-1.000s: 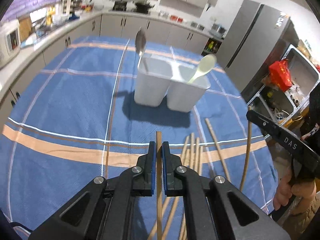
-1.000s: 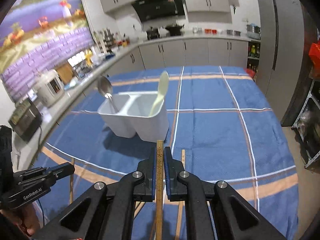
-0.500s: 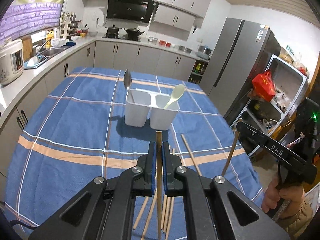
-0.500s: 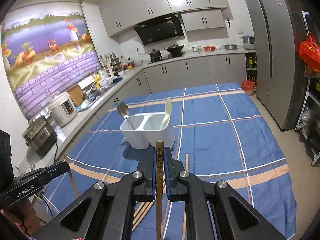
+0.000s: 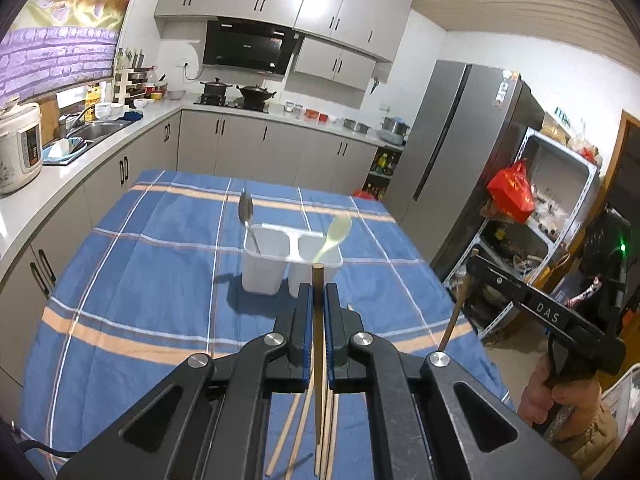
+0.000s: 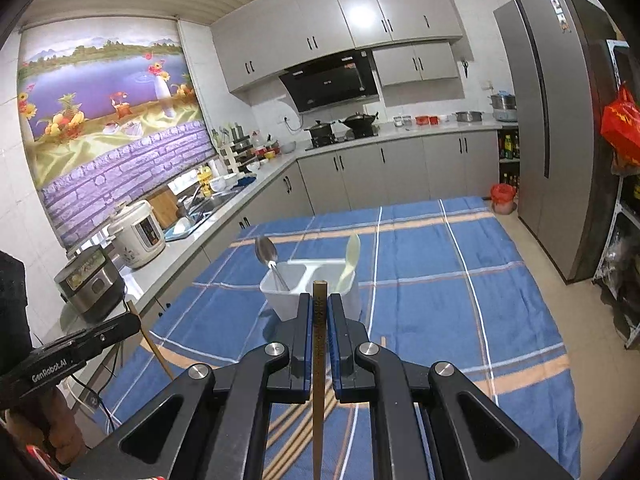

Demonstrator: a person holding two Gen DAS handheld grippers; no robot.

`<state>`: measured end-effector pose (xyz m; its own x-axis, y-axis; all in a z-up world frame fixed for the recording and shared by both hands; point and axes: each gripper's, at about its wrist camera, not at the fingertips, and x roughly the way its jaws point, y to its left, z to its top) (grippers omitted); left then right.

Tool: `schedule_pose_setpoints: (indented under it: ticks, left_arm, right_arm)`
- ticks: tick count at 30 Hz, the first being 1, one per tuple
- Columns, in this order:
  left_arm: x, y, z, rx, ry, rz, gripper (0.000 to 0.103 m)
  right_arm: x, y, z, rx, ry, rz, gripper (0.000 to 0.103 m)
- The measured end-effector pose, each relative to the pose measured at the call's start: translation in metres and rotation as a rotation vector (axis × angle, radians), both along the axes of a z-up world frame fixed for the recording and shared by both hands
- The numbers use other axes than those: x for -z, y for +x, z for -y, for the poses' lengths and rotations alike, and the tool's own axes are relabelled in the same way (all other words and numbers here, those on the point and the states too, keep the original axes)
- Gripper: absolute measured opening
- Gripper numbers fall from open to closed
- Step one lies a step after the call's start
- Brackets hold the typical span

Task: Organize utensils
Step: 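Lower the chopstick into the holder with the left tool while the right tool does likewise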

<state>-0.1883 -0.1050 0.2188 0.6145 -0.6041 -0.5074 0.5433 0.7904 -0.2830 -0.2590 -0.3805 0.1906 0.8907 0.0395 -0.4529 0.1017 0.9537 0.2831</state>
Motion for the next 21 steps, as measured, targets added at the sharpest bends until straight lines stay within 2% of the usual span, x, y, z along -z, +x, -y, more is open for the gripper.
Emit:
schedule_pose_setpoints:
  ticks: [7,14,17,21]
  left_arm:
    - [-0.044,0.046,-0.002,-0.036,-0.054,0.094,0.005]
    - [-0.085,0.112,0.023,-0.091,-0.046,0.218,0.005]
    - [-0.089,0.140,0.038,-0.100,-0.033,0.240,0.005]
    - [-0.074,0.187,0.064,-0.101,0.018,0.221,0.005]
  right_arm:
    - [-0.032,0.035,0.002,-0.001,0.015,0.075,0.007]
    - [-0.068,0.097,0.007,0.067,0.000,0.200,0.007]
    - [-0.076,0.126,0.009,0.119,-0.042,0.237,0.007]
    - [-0.072,0.166,0.010,0.187,-0.132,0.240,0.007]
